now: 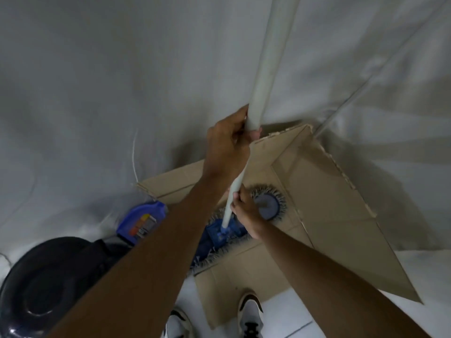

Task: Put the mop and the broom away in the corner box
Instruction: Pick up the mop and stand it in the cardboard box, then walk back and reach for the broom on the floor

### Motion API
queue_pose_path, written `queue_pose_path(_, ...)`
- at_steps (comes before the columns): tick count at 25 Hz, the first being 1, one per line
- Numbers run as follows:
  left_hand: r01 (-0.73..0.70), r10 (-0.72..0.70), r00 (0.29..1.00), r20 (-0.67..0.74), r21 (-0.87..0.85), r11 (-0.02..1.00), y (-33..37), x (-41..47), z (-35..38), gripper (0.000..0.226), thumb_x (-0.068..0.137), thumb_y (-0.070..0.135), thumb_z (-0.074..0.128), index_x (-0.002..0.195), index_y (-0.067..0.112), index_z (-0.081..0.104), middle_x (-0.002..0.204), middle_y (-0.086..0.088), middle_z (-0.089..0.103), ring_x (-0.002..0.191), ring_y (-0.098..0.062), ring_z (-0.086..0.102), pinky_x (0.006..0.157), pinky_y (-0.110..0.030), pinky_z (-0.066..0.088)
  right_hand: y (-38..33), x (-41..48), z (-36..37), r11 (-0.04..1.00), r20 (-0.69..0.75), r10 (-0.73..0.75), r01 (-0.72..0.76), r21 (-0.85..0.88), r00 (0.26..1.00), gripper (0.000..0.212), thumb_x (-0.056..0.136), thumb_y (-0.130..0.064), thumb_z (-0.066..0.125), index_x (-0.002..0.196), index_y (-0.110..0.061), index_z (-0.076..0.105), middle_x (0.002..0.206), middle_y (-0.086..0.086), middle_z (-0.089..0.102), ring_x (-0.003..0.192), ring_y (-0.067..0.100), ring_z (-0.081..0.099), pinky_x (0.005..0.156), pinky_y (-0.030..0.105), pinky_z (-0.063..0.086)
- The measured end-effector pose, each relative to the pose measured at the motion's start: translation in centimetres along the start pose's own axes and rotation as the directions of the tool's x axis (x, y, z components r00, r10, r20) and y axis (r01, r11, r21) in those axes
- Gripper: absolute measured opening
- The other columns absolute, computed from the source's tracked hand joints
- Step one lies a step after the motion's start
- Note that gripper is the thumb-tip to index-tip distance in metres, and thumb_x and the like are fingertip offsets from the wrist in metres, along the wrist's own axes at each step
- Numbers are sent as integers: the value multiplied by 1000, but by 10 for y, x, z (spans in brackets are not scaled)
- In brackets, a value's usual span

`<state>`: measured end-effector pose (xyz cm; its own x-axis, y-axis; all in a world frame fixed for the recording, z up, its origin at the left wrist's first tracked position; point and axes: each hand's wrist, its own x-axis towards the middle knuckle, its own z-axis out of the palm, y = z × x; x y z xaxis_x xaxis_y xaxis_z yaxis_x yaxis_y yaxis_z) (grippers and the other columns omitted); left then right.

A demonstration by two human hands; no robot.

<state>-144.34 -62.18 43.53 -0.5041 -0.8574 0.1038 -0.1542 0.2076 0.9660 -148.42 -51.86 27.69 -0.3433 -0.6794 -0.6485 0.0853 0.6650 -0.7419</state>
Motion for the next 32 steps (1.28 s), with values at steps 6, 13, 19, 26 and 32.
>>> queue_pose_path(6,46,-69,995,68,299,953,23,-18,-19,44,94,11,58,138,15,53,104,-10,75,96,-20,70,85,-36,57,-47,-39,-2,977,-29,169,-172,-126,985,40,104,-33,36,138,-13,42,139,17,52,118,30,56,99,42,46)
queue_pose_path(13,215,35,963,-268,837,504,169,-69,-225,63,100,52,20,153,20,30,158,-5,37,150,-21,24,124,-49,14,-280,-198,46,614,191,-544,543,-573,817,64,99,-57,25,153,-23,23,164,4,19,151,20,17,121,39,23)
queue_pose_path(19,408,324,828,-457,888,211,362,-136,-390,71,99,59,27,156,18,19,166,-6,12,154,-24,4,124,-53,4,-459,-368,144,94,204,-938,771,-629,281,71,99,-55,29,155,-26,-4,165,-1,-12,151,16,-16,125,43,0)
queue_pose_path(26,689,540,580,-610,721,75,528,-339,-581,73,99,62,25,157,18,18,167,-6,10,154,-24,3,123,-56,8,-536,-615,327,-204,290,-954,877,-435,-77,72,98,-57,32,155,-27,-1,165,-1,-9,152,16,-14,125,43,1)
queue_pose_path(32,883,624,358,-695,468,15,597,-564,-689,71,100,61,24,157,19,16,167,-3,11,154,-23,4,123,-55,7,-512,-823,487,-385,362,-883,903,-191,-299,73,98,-57,33,155,-27,0,166,0,-8,152,17,-13,125,42,-2)
